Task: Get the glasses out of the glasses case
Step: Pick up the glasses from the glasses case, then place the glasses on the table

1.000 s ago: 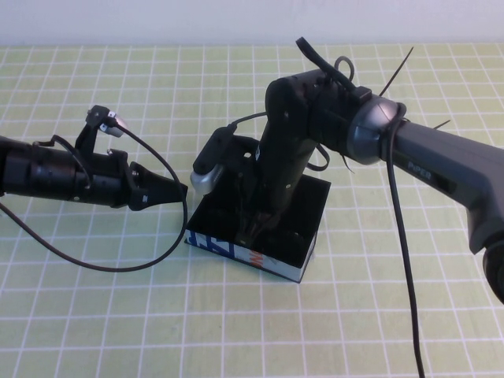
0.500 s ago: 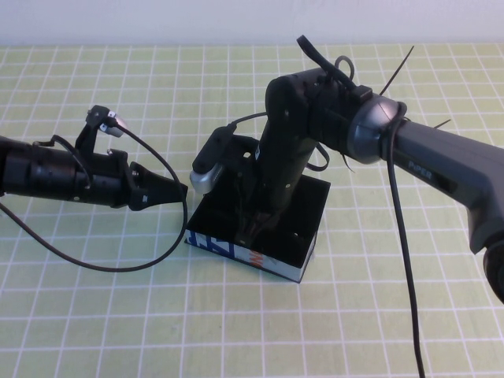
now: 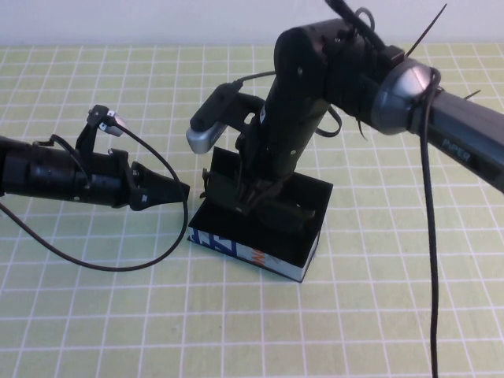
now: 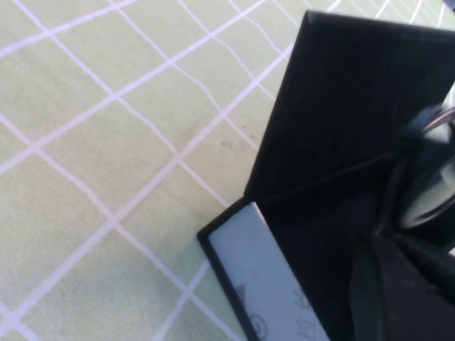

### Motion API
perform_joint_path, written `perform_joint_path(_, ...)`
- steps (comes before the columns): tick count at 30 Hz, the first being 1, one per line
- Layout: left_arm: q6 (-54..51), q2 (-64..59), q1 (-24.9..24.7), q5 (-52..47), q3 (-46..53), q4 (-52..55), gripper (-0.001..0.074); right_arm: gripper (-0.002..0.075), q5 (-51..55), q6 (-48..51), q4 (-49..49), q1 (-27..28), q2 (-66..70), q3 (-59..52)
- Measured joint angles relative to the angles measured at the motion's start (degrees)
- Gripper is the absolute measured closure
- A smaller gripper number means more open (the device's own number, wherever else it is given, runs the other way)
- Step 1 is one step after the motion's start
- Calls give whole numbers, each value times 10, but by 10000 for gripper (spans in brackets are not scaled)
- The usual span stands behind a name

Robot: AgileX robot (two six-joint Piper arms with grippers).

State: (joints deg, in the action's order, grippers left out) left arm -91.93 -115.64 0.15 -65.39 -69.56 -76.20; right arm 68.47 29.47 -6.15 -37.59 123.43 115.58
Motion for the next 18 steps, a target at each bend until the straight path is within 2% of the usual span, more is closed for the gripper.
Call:
perform_joint_path(5,0,0,0,-7,0,-7,739,710,19,-40,2,0,-31,12)
perform_joint_path(11,-2,1,0,-8,0,-18,739,710,24,-136,45,4,-85,11)
perform_joint_path(14,-4,7,0,-8,0,-18,739,710,25,-186,55,29,-120,1)
perform_joint_path(18,-6,19,0,-10,0,-18,739,710,25,-230,47,102,-177,-64)
